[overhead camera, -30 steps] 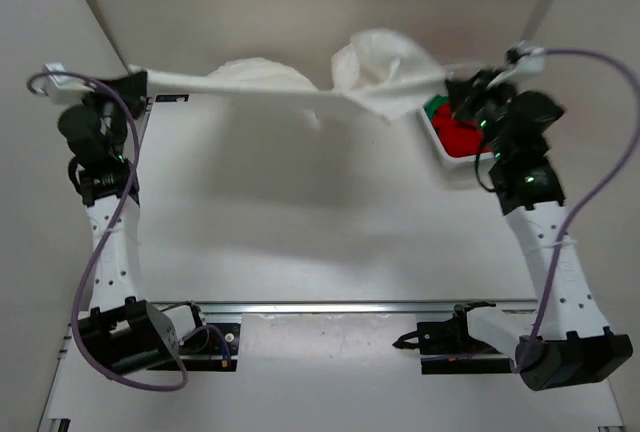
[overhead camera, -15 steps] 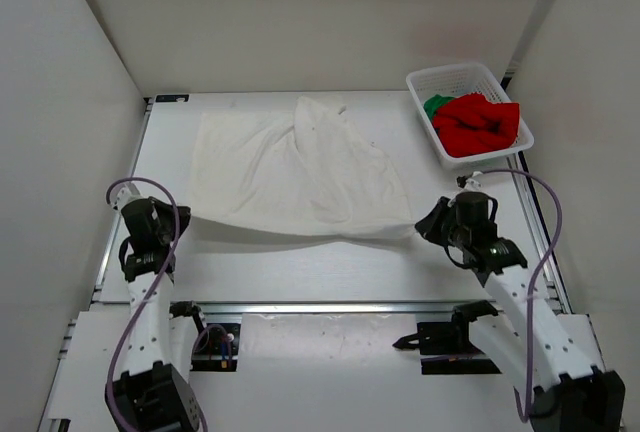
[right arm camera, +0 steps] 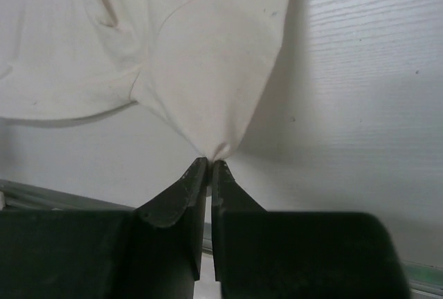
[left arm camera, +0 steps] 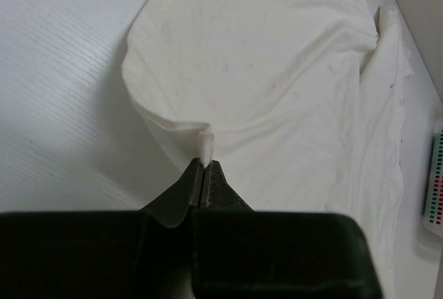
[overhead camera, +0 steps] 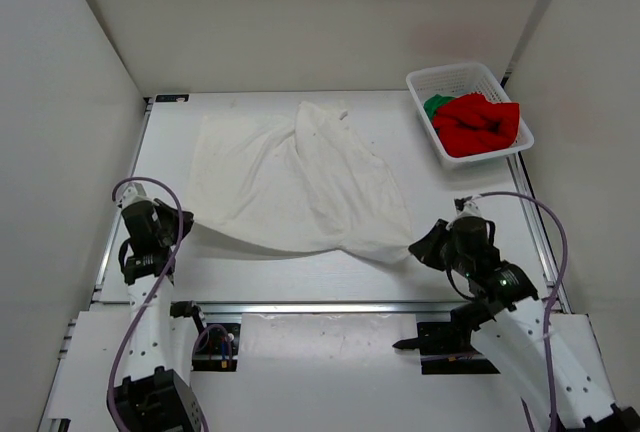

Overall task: Fold and stack the t-shirts
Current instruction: Fold the flattened tshirt in 1/3 of the way

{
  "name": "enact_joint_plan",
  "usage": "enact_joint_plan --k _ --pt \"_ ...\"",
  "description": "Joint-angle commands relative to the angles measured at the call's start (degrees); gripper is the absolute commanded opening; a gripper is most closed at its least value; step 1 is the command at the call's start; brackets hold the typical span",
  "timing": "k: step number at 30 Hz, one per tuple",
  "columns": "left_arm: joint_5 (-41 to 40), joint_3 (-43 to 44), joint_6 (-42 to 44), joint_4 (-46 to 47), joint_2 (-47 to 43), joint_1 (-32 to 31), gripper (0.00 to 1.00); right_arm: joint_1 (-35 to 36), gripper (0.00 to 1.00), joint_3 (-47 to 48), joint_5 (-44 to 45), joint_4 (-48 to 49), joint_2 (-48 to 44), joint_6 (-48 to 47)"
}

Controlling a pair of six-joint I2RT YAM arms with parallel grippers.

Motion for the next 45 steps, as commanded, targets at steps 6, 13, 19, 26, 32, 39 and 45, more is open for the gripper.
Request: enact_joint_plan --k 6,13,19,26,32,39,45 --pt "2.20 0.74 -6.73 7.41 5.86 4.64 0.00 -5.18 0.00 14.66 -2.88 18.17 33.36 -8.88" --pt "-0.95 2.84 -12.99 16.64 18.60 2.45 0.00 -7.04 0.00 38.82 -6.92 20.21 58.26 -12.84" --pt "-2.36 8.64 -14.57 20.70 34.66 2.28 0.00 -8.70 0.00 61.34 -9.12 15.37 78.22 -14.60" --pt "-2.98 17.86 -13.34 20.35 46.98 3.06 0.00 -7.83 0.00 87.60 -8.95 3.43 99.30 -17.59" --pt "-1.13 23.84 -12.47 20.71 53.58 1.22 0.09 -8.71 0.04 103.10 -10.35 -5.80 109.25 -18.82" --pt "0.01 22.71 -12.73 20.53 47.97 3.33 0.49 -10.11 0.39 110.59 -10.62 -12.40 107.25 -21.98" --pt "3.69 10.43 -12.28 20.59 38.23 4.38 0.37 -11.33 0.32 76.51 -8.24 0.05 84.34 -22.79"
